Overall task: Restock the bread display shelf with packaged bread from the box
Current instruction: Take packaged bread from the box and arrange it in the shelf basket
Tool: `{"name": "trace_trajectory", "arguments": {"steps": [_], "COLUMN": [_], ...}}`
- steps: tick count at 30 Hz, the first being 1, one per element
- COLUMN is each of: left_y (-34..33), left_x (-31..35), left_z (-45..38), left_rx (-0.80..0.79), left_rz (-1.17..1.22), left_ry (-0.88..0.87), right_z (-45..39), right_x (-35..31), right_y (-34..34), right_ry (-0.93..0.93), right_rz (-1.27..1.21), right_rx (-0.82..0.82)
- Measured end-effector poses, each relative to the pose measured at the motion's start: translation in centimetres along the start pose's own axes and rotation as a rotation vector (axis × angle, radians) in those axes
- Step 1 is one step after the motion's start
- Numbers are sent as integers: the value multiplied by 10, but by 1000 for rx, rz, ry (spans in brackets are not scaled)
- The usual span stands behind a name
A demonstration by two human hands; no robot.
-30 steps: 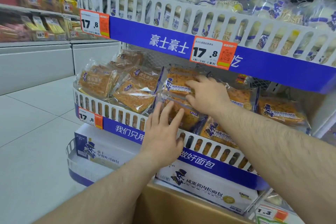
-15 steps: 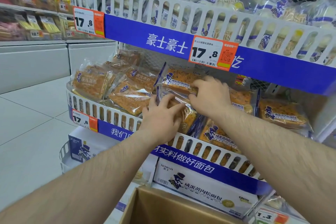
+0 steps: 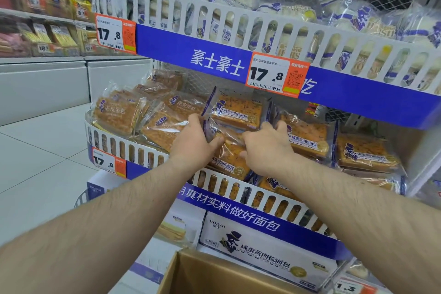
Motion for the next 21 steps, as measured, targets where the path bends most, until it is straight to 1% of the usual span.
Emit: {"name": "trace_trajectory", "arguments": {"steps": [3, 5, 8, 10, 13, 15, 18, 21], "left_y": [1, 3, 2, 0, 1, 4, 7, 5], "left_x": [0, 1, 3, 2, -3, -3, -5, -11], "left_z": [-5, -7, -6, -3, -2, -2, 0, 1], "left_rx": [-9, 7, 2, -14, -17, 6, 82, 93], "left_rz": [-22, -29, -83, -129, -144, -140, -76, -56], "left_ry": [38, 44, 29, 33, 69, 79, 87, 120], "right_z": [-7, -14, -15, -11, -4, -1, 7, 17], "right_x": [9, 12, 13, 9, 3, 1, -2, -14], "right_y": [6, 8, 3, 0, -1, 0, 4, 1], "right_ry": [-7, 12, 44, 58, 46, 36, 19, 77], "right_rz": [-109, -135, -110, -48, 43, 103, 172, 147], "right_rx": [-17, -42, -74, -62, 54, 177, 368, 451]}}
Point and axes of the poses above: each hand's wrist, its own z-axis away from the middle knuckle, its own y-axis out of the back of the hand, x = y × z, the point moved 7 cm from there along -z, towards the middle knuckle, and after that the axes turned 15 degrees about z, right-handed, at the moved point
